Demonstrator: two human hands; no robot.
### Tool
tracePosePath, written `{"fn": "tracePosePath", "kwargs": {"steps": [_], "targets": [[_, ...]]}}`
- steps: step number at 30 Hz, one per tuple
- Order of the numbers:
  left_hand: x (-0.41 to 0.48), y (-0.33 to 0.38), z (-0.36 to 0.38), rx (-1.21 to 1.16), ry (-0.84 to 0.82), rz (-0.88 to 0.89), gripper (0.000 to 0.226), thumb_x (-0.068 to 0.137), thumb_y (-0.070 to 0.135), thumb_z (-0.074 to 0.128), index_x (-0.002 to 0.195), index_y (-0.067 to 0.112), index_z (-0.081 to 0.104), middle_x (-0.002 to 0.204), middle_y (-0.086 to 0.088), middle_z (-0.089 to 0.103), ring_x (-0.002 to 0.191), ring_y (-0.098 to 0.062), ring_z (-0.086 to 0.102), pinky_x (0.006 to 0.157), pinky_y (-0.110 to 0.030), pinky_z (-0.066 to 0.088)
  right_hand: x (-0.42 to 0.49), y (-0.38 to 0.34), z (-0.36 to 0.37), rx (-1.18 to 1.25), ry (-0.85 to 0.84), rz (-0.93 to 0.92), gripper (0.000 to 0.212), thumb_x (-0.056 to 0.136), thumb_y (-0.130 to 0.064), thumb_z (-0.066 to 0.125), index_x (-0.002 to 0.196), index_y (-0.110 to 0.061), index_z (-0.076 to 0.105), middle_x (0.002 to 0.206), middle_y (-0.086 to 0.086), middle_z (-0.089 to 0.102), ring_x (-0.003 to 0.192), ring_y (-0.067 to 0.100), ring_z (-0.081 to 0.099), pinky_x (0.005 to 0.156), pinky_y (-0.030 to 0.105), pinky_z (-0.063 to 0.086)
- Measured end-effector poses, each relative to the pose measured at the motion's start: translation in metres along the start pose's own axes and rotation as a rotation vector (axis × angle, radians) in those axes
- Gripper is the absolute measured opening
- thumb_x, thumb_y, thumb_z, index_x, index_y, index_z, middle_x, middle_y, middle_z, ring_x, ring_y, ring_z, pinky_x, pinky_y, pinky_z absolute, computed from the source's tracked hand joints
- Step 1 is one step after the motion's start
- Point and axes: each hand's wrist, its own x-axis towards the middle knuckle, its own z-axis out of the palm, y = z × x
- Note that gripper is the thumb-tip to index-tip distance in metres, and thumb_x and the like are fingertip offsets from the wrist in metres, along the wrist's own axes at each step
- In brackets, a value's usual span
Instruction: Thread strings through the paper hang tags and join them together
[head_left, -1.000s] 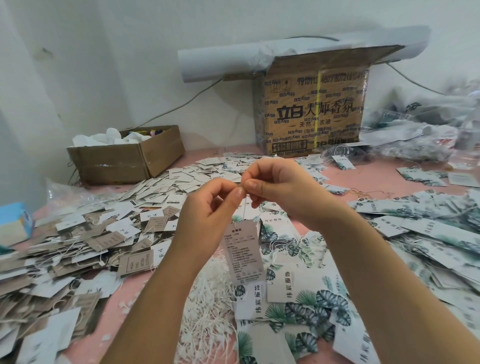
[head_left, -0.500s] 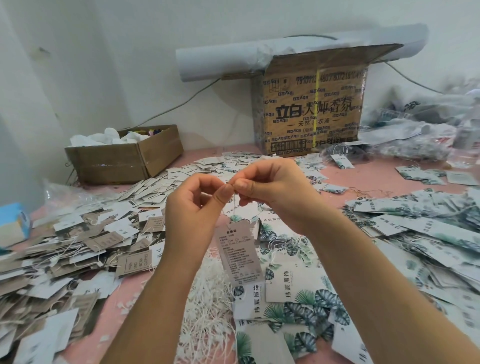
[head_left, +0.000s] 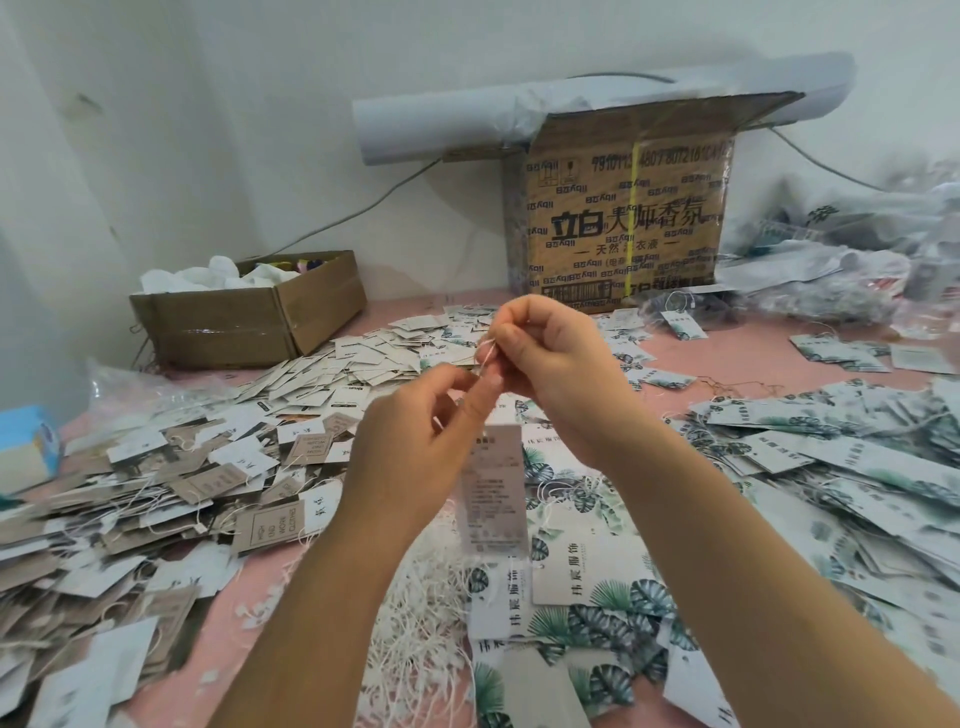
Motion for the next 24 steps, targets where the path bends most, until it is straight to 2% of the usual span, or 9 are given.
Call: {"fn": "tracePosePath", "kwargs": {"steps": [2,6,8,10,12,15,18,20,24], "targets": [[-0.001,0.000,0.001,0.031,-0.097,0.002,0.052,0.070,0.083,0.042,0.088,0.037,0.057,0.059,0.014,0.057,0.052,0.000,0.051,0.048,-0.020,0.038,0.000,-0.003,-0.002,0.089,0.012,-0.020,0.022,0.094,0.005,0.040,0.077,-0.005,0.050,0.064,0.003,0.058,0.054,0.008,0.055,0.057,0.021,0.053],[-0.003,0.000,0.005,0.040,-0.182,-0.044,0.051,0.057,0.077,0.056,0.092,0.041,0.053,0.076,0.023,0.057,0.060,0.000,0.053,0.055,-0.018,0.043,-0.001,-0.006,0.001,0.183,0.034,-0.099,0.021,0.092,0.008,0.042,0.079,-0.005,0.052,0.065,0.004,0.059,0.056,0.010,0.056,0.058,0.023,0.053],[-0.003,0.000,0.007,0.008,-0.197,-0.043,0.036,0.069,0.060,0.067,0.096,0.041,0.052,0.086,0.019,0.057,0.067,-0.001,0.056,0.061,-0.022,0.048,-0.002,-0.006,0.002,0.192,0.033,-0.144,0.021,0.091,0.009,0.043,0.079,-0.005,0.054,0.066,0.003,0.061,0.059,0.012,0.057,0.059,0.024,0.052],[-0.002,0.000,0.006,-0.019,-0.194,-0.006,0.027,0.081,0.032,0.067,0.101,0.042,0.051,0.098,0.018,0.057,0.072,0.004,0.055,0.062,-0.014,0.045,-0.003,-0.006,0.002,0.191,0.024,-0.167,0.020,0.090,0.009,0.045,0.080,-0.005,0.055,0.067,0.003,0.063,0.060,0.012,0.058,0.058,0.023,0.051],[-0.002,0.000,0.003,-0.054,-0.185,0.035,0.042,0.087,0.013,0.062,0.109,0.046,0.050,0.105,0.020,0.056,0.073,0.010,0.052,0.062,-0.005,0.041,-0.002,-0.007,0.000,0.186,0.039,-0.173,0.019,0.090,0.009,0.047,0.081,-0.005,0.056,0.068,0.003,0.064,0.059,0.011,0.058,0.057,0.023,0.051],[-0.003,0.000,-0.002,-0.146,-0.174,0.013,0.064,0.088,0.008,0.062,0.115,0.061,0.038,0.089,0.021,0.057,0.074,0.020,0.053,0.060,-0.002,0.042,0.000,-0.008,-0.008,0.131,0.107,-0.166,0.018,0.089,0.008,0.049,0.085,-0.007,0.057,0.067,0.002,0.065,0.059,0.010,0.058,0.059,0.022,0.053],[-0.003,-0.001,-0.005,-0.262,-0.173,-0.031,0.075,0.083,0.007,0.067,0.119,0.065,0.035,0.087,0.019,0.066,0.081,0.004,0.064,0.070,-0.016,0.053,0.002,-0.006,-0.022,0.023,0.139,-0.099,0.018,0.089,0.006,0.051,0.085,-0.009,0.059,0.066,0.000,0.067,0.059,0.009,0.059,0.060,0.021,0.053],[-0.002,-0.001,-0.007,-0.331,-0.149,-0.040,0.074,0.080,0.007,0.070,0.120,0.061,0.037,0.092,0.007,0.070,0.084,-0.009,0.068,0.078,-0.030,0.056,0.003,-0.003,-0.030,-0.062,0.118,0.009,0.019,0.089,0.006,0.051,0.083,-0.010,0.061,0.067,0.000,0.068,0.059,0.009,0.061,0.060,0.020,0.054],[0.001,-0.004,-0.007,-0.399,-0.050,-0.042,0.066,0.079,0.005,0.070,0.117,0.052,0.042,0.089,0.003,0.072,0.084,-0.012,0.069,0.072,-0.028,0.057,0.002,0.006,-0.035,-0.277,-0.040,0.211,0.024,0.089,0.004,0.053,0.076,-0.013,0.064,0.063,-0.005,0.068,0.054,0.006,0.060,0.045,0.017,0.046]]}}
